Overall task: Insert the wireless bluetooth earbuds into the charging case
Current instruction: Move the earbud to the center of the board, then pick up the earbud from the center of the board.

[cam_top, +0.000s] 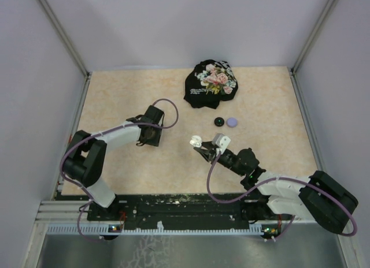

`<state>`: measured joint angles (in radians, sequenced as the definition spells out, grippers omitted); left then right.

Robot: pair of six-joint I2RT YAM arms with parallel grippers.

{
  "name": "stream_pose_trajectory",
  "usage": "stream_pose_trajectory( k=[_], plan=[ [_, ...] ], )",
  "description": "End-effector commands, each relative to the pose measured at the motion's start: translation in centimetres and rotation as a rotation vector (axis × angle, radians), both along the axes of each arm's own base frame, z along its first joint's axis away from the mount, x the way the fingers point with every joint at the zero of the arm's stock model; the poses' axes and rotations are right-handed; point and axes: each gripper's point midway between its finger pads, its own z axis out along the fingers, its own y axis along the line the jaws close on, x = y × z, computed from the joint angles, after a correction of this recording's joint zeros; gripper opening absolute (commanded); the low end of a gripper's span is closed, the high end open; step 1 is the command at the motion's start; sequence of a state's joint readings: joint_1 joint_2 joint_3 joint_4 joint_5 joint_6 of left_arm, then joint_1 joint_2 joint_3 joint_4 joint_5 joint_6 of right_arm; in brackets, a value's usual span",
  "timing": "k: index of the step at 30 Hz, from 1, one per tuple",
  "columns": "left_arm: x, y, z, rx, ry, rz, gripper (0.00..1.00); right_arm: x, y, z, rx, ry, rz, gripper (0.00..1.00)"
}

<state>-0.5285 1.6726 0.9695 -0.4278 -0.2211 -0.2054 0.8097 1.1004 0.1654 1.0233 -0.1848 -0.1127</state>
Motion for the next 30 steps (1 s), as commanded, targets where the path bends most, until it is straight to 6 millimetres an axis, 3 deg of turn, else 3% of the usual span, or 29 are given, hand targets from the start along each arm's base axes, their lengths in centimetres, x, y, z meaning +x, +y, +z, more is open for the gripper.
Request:
stream_pose_trajectory(
  k=[1,11,20,24,30],
  plan=[
    [0.1,1.5,0.7,0.055,-0.035,0.090,0.46,0.1,0.8,3.3,0.064,-0.074,0.019,0.00],
    [0.3,4.0,1.8,0.098,-0.085,0.238,0.44,0.1,0.8,3.3,0.063,-0.071,0.019,0.00],
    [0.2,0.2,3.9,-0.125,-0.094,0.146,0.45,0.1,0.9,3.2,0.061,-0.069,0.021,0.00],
    [0.2,-0.6,4.3,-0.175,-0.093,0.148,0.45,0.1,1.0,3.2,0.060,-0.068,0.023,0.00],
    [0.8,-0.5,3.4,-0.145,-0.077,0.168,0.44,0.2,1.0,3.1,0.058,-0.065,0.023,0.00]
  ],
)
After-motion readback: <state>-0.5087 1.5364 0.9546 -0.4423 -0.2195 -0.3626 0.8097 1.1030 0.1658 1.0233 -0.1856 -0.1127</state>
